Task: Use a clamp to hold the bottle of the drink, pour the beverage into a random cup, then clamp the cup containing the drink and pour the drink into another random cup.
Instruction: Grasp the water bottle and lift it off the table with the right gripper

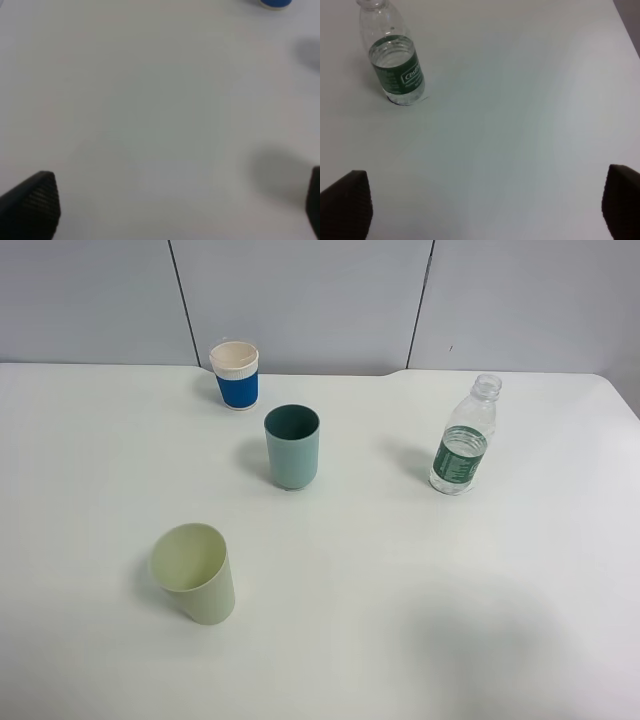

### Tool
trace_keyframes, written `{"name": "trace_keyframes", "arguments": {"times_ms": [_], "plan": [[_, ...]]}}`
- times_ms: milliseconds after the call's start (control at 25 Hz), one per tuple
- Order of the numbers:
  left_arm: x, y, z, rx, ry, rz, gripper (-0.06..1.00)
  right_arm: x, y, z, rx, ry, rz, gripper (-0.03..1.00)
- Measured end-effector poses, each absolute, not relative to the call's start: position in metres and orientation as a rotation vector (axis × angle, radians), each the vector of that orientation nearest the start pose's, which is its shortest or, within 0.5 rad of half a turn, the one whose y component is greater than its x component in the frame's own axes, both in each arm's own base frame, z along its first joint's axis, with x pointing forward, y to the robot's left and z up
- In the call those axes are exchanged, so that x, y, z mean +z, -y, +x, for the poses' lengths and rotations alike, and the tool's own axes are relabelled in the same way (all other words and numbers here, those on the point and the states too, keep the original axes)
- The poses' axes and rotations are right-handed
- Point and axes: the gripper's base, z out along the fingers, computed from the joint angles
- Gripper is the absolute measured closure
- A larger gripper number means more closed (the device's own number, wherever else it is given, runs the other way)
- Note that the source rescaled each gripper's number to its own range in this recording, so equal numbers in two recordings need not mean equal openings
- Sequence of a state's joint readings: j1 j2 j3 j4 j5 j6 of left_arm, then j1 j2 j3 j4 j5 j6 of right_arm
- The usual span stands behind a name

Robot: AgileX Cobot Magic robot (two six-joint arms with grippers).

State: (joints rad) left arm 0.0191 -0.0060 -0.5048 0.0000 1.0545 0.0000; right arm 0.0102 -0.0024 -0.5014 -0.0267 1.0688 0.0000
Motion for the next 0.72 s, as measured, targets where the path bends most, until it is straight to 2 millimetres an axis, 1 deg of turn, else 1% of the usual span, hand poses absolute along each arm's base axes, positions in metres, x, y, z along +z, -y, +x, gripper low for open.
{"name": "trace_keyframes", "arguments": {"times_ms": [720], "plan": [[0.279,0.0001,-0.0062,0.012,-2.028,-0.019,-0.06,0.277,0.0022,-0.0058,-0.026,-2.048,-0.009,0.09]]}}
